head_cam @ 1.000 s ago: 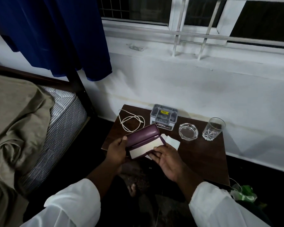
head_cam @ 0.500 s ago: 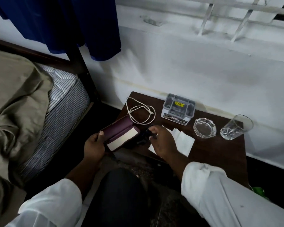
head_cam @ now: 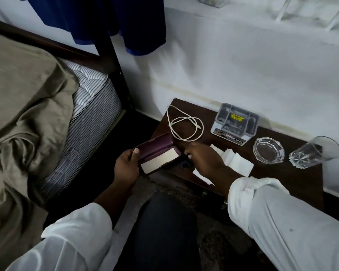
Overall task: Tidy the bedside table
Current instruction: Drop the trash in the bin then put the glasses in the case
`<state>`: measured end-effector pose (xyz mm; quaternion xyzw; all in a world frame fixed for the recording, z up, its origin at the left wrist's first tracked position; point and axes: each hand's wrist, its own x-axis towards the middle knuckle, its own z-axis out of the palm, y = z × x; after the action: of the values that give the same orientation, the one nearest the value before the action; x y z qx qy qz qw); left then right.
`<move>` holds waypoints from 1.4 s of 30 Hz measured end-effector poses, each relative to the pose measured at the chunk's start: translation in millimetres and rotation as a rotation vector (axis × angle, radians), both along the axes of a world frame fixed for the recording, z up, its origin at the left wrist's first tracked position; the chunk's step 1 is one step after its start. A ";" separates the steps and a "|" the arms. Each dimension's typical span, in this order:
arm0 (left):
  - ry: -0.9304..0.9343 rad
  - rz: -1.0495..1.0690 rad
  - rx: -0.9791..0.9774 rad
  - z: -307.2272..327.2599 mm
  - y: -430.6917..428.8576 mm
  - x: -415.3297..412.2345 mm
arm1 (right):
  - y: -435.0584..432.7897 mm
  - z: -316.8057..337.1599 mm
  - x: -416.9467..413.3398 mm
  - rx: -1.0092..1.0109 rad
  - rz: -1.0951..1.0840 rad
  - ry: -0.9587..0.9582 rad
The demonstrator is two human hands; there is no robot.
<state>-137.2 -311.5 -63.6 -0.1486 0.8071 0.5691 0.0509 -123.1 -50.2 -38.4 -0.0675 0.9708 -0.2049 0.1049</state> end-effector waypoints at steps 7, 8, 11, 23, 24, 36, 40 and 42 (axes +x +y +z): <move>0.037 0.025 -0.046 6.4 10.6 5.3 | 6.8 16.0 4.4 -0.025 -0.042 0.024; 0.036 0.036 -0.028 9.0 13.0 4.9 | 9.9 20.8 5.6 -0.031 -0.050 0.032; 0.038 0.047 0.016 19.5 20.3 6.4 | 19.5 37.7 11.1 -0.053 -0.074 0.075; 0.055 -0.143 0.067 73.7 84.1 24.7 | 28.6 112.3 47.7 -0.196 -0.085 0.235; 0.058 -0.145 0.078 79.2 90.0 26.4 | 28.5 119.3 53.4 -0.198 -0.078 0.240; 0.039 -0.245 0.331 142.4 142.0 60.3 | 47.2 175.8 110.7 -0.101 -0.132 0.254; -0.025 -0.303 0.439 164.5 151.7 75.7 | 49.4 186.0 124.7 -0.067 -0.134 0.228; -0.039 -0.328 0.469 173.5 154.2 81.0 | 51.2 188.4 130.7 -0.044 -0.137 0.200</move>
<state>-56.2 -157.3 109.9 -0.0111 0.6655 0.7215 0.1908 7.6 0.9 150.0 -0.0234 0.9741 -0.2249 -0.0082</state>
